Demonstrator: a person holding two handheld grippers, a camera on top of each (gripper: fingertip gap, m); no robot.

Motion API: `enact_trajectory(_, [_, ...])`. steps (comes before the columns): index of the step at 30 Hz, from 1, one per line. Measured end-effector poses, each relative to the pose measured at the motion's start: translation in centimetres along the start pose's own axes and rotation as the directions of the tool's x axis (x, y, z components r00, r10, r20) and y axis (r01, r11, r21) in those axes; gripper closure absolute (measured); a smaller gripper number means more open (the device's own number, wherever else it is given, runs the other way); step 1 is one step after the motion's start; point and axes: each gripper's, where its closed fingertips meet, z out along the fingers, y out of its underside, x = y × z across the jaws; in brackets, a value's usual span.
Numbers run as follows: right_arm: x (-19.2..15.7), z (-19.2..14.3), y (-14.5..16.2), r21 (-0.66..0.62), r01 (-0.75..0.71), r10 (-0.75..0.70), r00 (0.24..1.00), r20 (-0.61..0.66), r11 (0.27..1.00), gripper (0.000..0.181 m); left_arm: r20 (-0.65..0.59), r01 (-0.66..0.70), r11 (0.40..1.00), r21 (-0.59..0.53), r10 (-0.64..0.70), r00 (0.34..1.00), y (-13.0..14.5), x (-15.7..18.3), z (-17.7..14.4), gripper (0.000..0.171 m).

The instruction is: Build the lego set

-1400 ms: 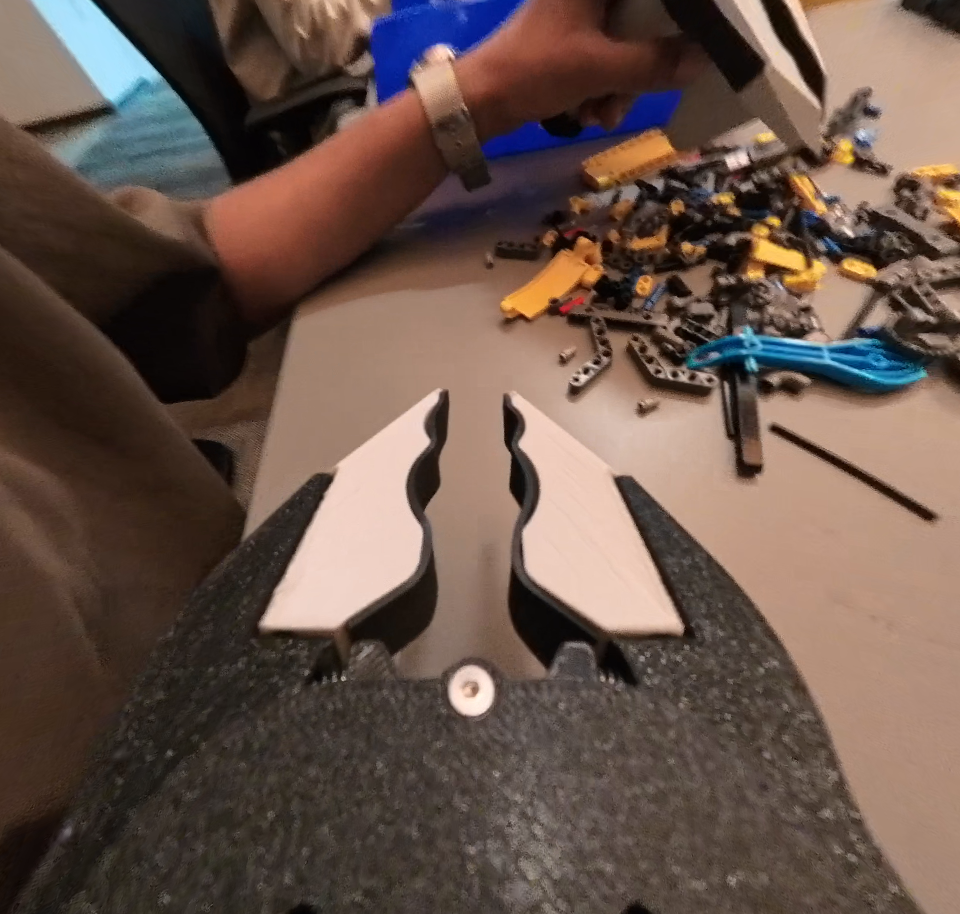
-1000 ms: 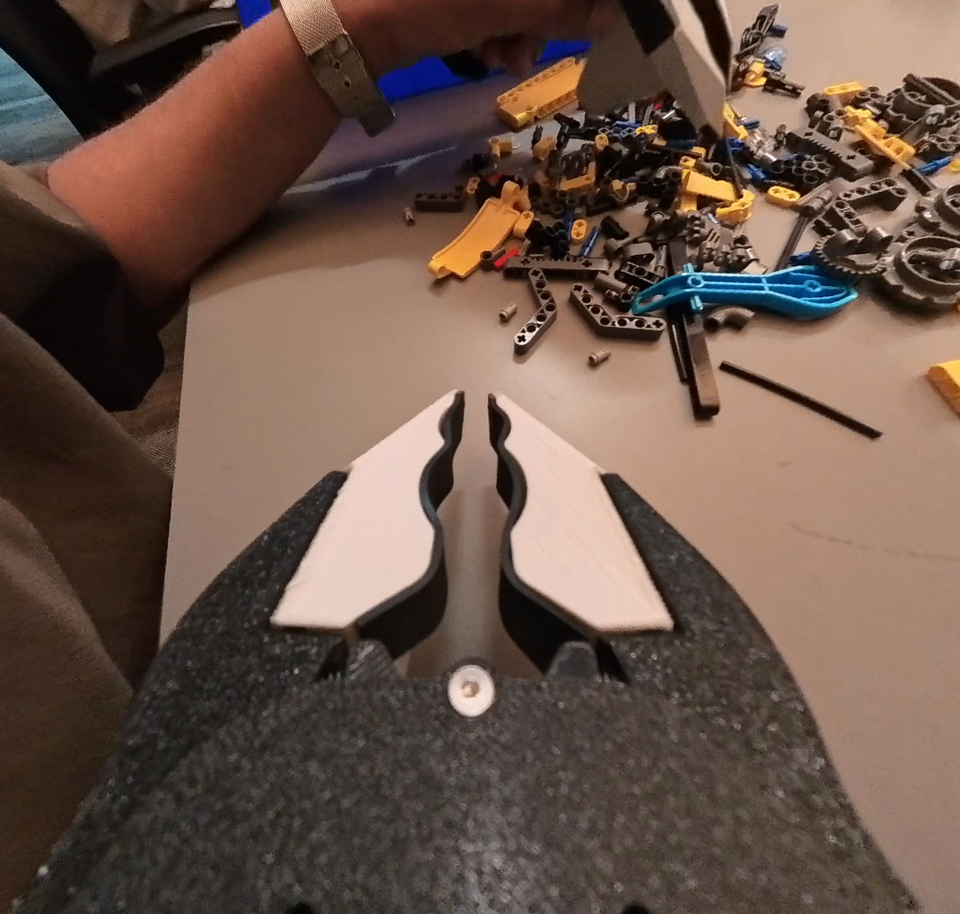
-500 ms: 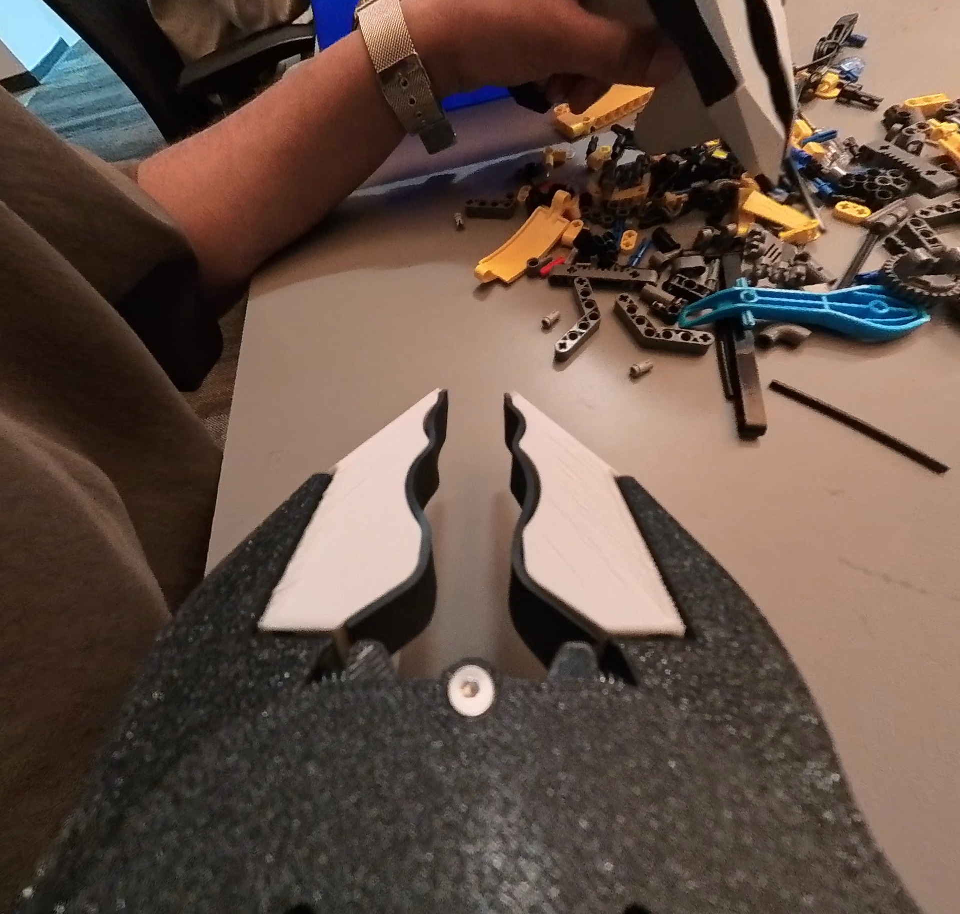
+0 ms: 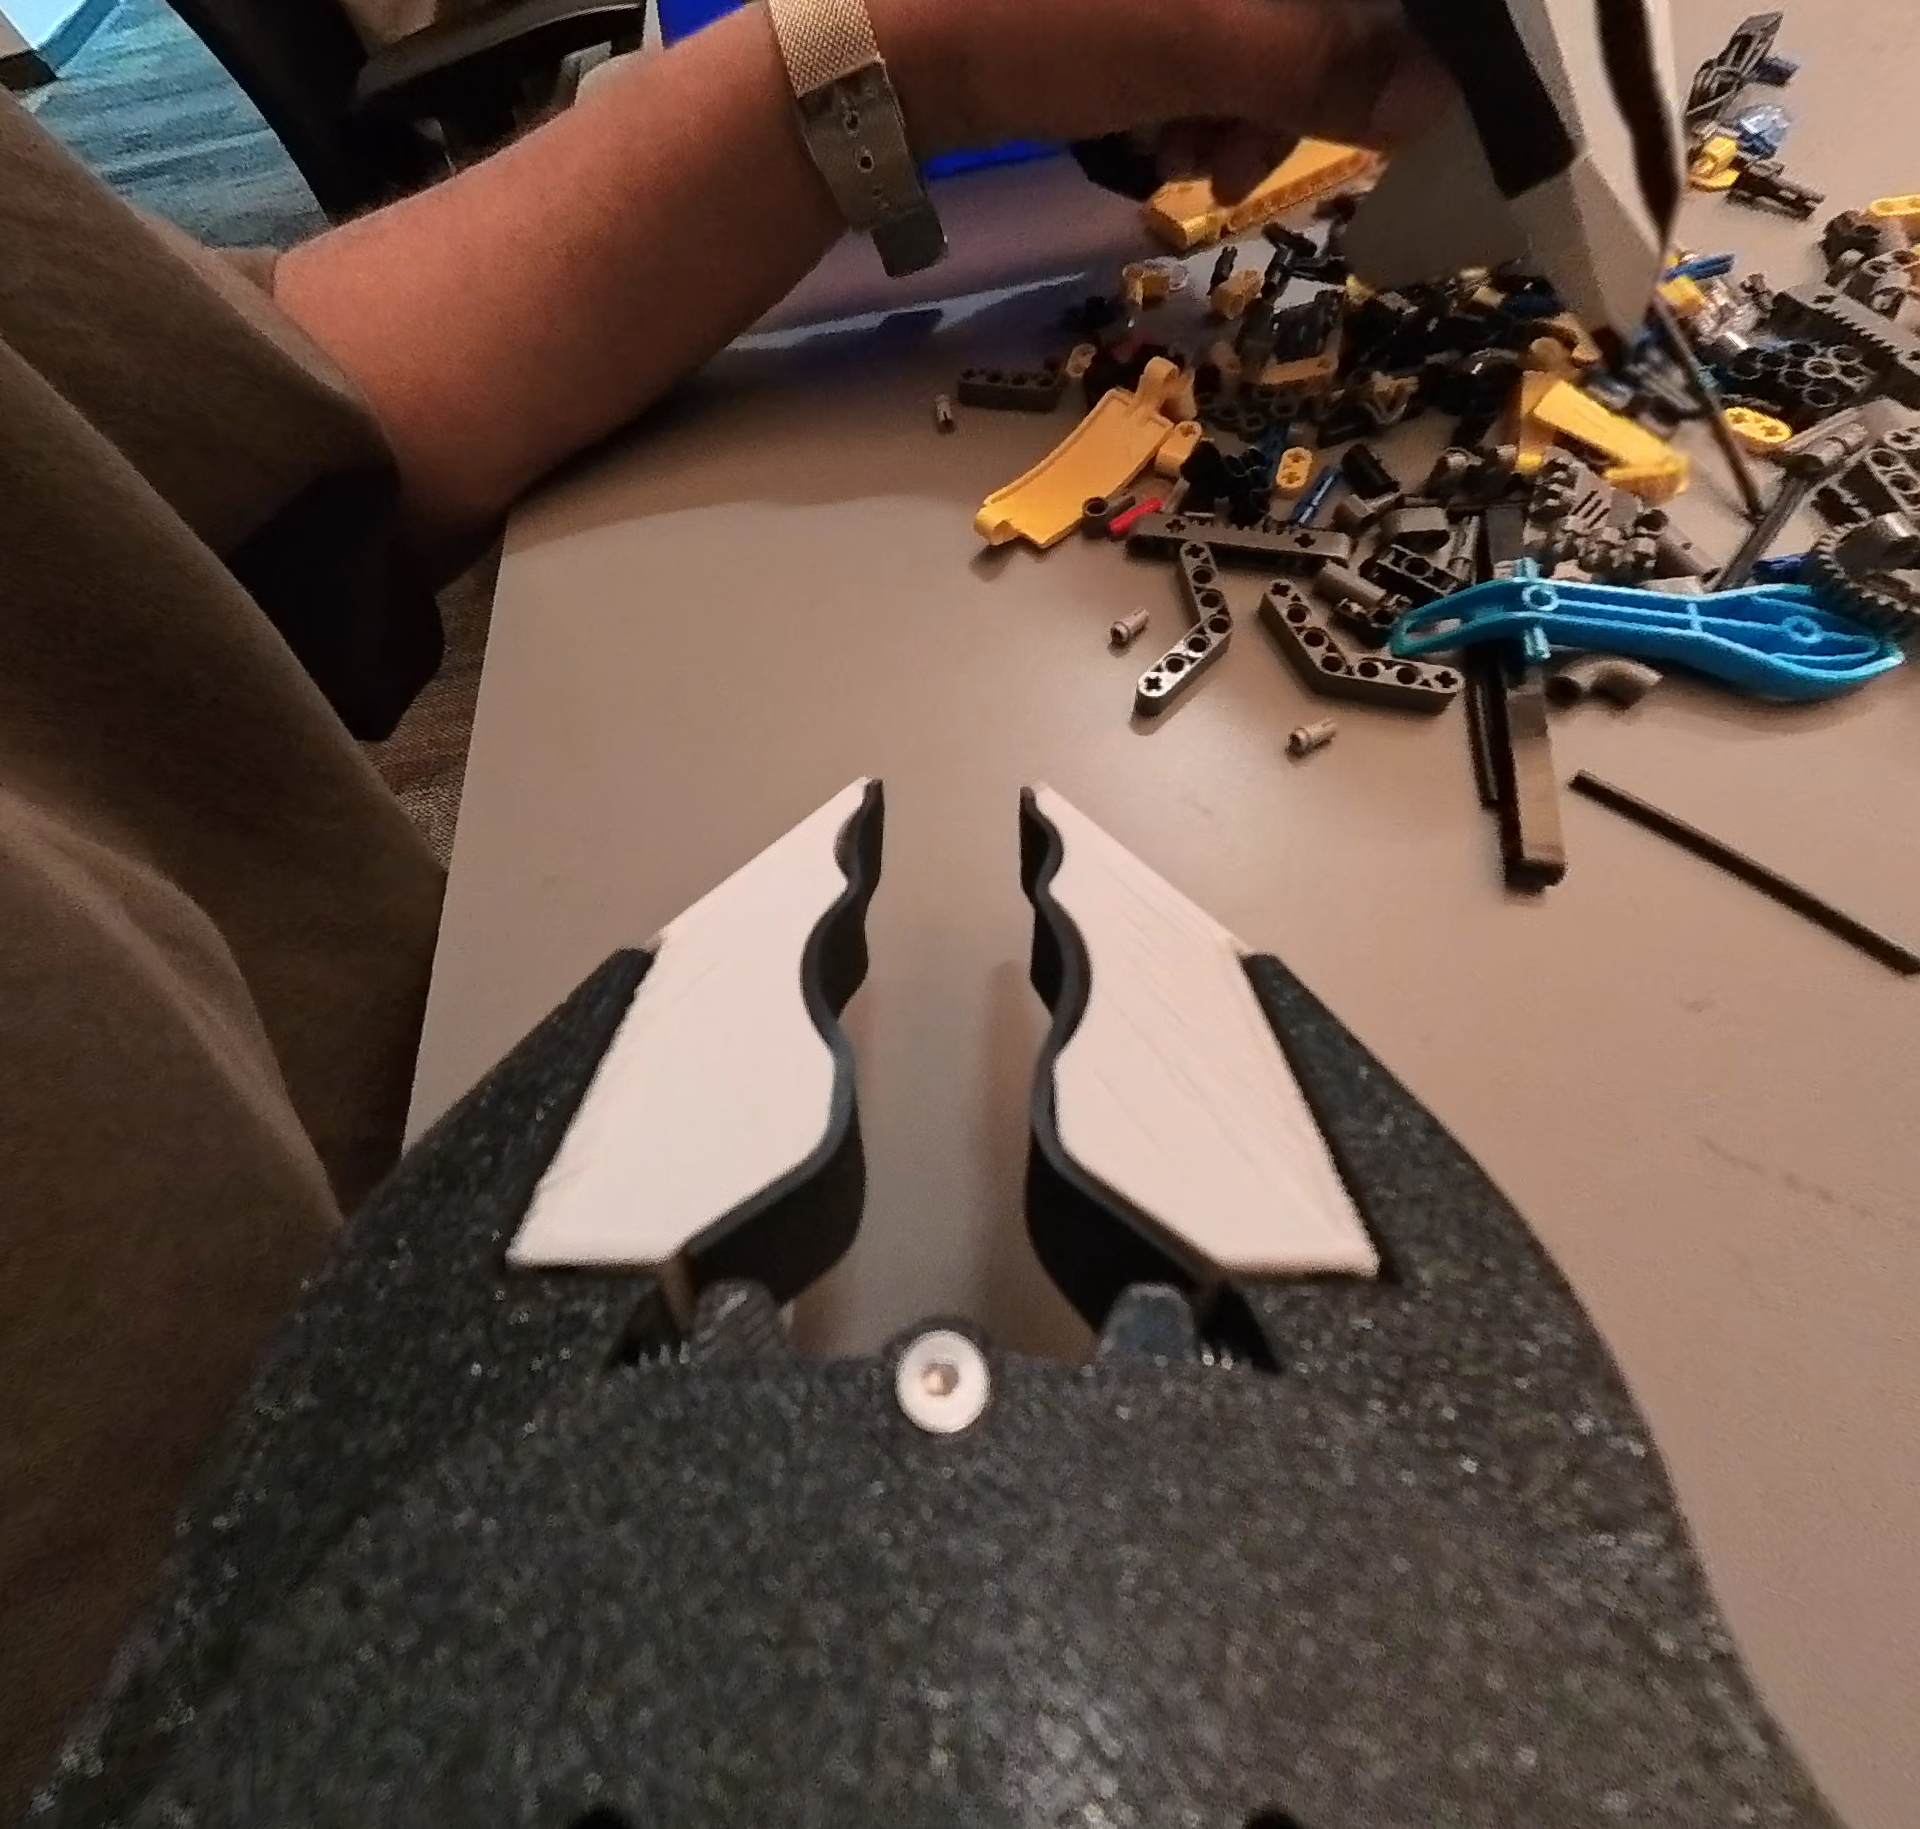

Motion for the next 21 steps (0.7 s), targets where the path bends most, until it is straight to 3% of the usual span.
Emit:
enact_trajectory(3, [-0.1,0.0,0.0,-0.004,0.007,-0.007,1.000,0.002,1.000,0.156,-0.013,-0.004,1.000,-0.003,0.004,1.000,-0.1,0.5,0.2,0.144])
enact_trajectory(10, [-0.2,0.2,0.2,-0.014,0.007,-0.007,1.000,0.009,1.000,0.156,-0.049,-0.023,1.000,-0.011,0.023,0.999,-0.1,1.4,0.2,0.171])
enact_trajectory(14, [-0.2,0.1,0.1,-0.011,0.001,-0.001,1.000,0.012,1.000,0.156,-0.061,-0.013,1.000,-0.011,0.013,0.998,0.0,1.3,0.0,0.171])
enact_trajectory(21, [-0.2,0.1,0.1,-0.007,0.001,0.000,1.000,0.016,1.000,0.156,0.021,0.041,0.998,0.054,-0.042,0.999,-0.8,-0.7,-0.5,0.167])
